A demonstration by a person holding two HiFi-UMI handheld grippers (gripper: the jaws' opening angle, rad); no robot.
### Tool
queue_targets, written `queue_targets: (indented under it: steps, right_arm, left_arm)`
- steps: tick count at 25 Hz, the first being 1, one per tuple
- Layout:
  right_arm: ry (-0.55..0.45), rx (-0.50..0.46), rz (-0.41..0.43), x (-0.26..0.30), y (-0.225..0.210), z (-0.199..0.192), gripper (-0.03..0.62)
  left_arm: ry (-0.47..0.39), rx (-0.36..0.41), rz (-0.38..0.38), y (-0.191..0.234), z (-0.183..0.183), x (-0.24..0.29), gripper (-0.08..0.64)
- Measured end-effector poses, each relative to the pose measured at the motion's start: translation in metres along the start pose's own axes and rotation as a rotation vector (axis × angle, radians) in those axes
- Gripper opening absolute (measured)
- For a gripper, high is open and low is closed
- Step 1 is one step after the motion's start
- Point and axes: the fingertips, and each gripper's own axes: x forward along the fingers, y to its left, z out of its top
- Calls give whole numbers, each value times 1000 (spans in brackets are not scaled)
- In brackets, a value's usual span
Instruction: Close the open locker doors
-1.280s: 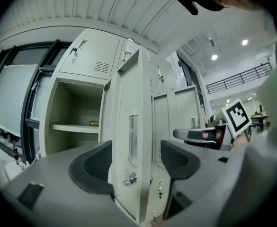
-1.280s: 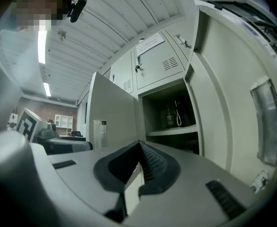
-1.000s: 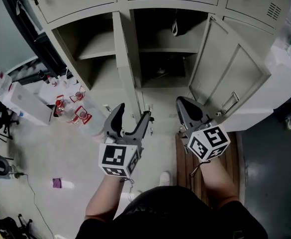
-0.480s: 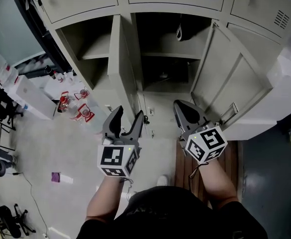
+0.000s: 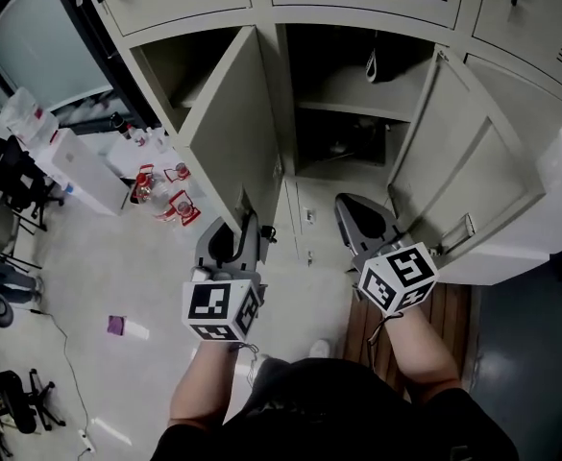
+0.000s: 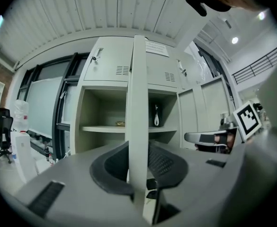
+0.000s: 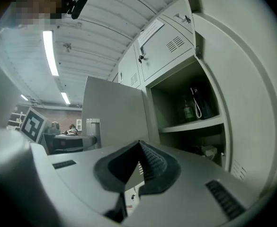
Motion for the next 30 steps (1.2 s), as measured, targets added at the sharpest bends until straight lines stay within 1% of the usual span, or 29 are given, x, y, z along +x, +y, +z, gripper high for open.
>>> queue_targets:
  steps: [5, 11, 15, 30]
  right_arm:
    - [1, -2, 26, 8, 7, 1, 0]
    - [-2, 14, 18, 16, 4, 0, 0]
    - [-5, 17, 15, 26, 9, 0, 0]
    - [3, 3, -19, 94, 44, 0, 0]
  left_arm:
    - [2, -4, 14, 9, 0, -1, 84]
    - [7, -3, 23, 24, 0, -2, 91]
    - [5, -5, 20, 39, 0, -2, 95]
    - [-12, -21, -9, 123, 3, 10, 138]
